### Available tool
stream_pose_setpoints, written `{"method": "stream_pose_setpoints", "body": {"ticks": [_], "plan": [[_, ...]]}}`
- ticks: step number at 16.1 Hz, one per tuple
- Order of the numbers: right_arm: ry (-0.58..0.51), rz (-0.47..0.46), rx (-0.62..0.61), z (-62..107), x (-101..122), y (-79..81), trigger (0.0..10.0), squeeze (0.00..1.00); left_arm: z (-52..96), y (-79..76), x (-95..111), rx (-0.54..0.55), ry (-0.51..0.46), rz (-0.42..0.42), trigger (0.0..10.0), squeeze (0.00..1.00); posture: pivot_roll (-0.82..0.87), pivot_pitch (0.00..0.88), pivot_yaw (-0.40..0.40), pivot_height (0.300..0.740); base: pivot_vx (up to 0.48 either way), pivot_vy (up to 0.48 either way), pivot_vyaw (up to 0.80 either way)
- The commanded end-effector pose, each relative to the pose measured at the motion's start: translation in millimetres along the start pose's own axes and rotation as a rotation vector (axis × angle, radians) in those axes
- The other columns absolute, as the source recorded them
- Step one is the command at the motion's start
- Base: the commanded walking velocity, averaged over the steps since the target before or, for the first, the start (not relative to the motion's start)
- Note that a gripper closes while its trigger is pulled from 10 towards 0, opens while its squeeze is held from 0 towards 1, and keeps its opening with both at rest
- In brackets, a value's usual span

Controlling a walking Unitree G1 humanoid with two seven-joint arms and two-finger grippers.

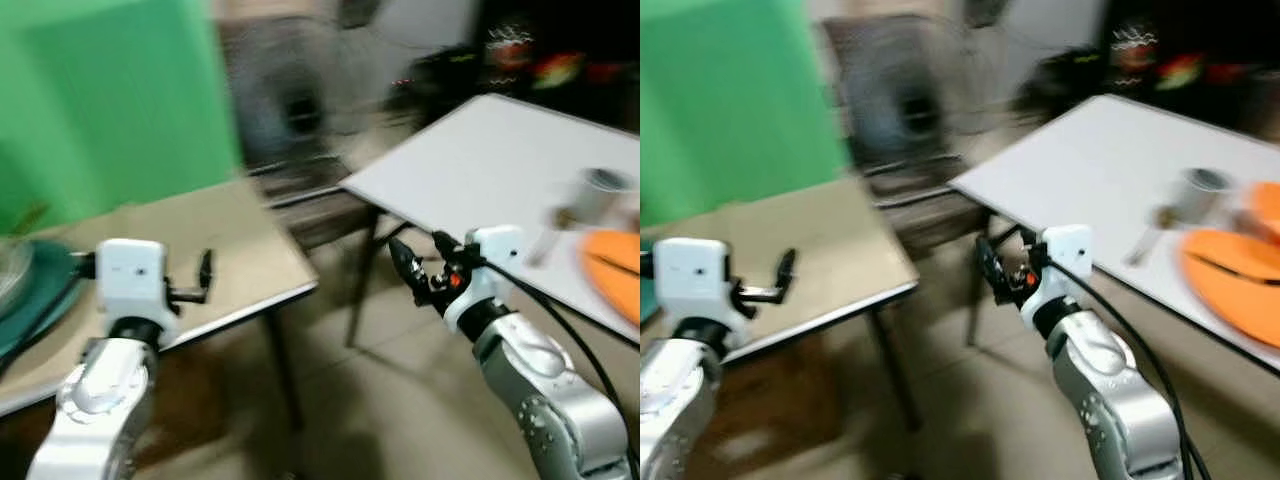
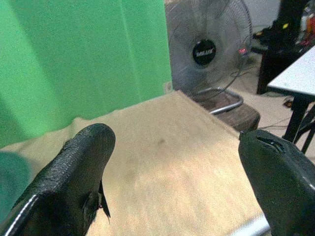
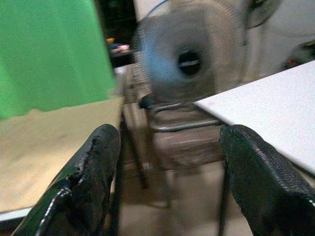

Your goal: Setting the table

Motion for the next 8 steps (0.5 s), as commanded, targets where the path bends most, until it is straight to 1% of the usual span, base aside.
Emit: {"method": "stream_pose_setpoints", "body": {"ticks": [1, 3, 6, 8], "plan": [[0.015, -0.021, 0.01, -1.8, -2.3, 1.1, 10.0, 0.0, 0.5, -0.1, 4.4, -0.01, -0.011, -0.018, 10.0, 0.0, -0.04, 0.0, 0.034, 0.74, 0.0, 0.0, 0.8], [0.013, -0.032, 0.014, -2.7, -2.7, 2.4, 10.0, 0.0, 0.3, -1.8, 5.3, -0.021, -0.004, 0.004, 10.0, 0.0, -0.04, 0.0, 0.034, 0.74, 0.0, 0.0, 0.8], [0.02, -0.071, 0.016, -3.7, -4.5, 3.4, 10.0, 0.0, -0.3, -0.8, 7.3, -0.026, -0.009, -0.011, 10.0, 0.0, -0.03, 0.0, 0.034, 0.74, 0.0, 0.0, 0.8], [0.022, -0.086, 0.022, -4.4, -5.5, 4.0, 10.0, 0.0, -0.4, -1.0, 9.0, -0.031, -0.013, 0.003, 10.0, 0.0, -0.03, 0.0, 0.034, 0.74, 0.0, 0.0, 0.8]]}}
Point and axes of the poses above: a point about 5 cm out from each wrist's last joint towards the gripper, its own z axis pointing back from the gripper into the wrist, its own x axis along the axis of the wrist's last joint, y = z × x, the point moved 2 cm from there along -z, pointing out of the wrist towards the gripper, and after that the axes turned 5 degrees about z, right-handed, at the moved point
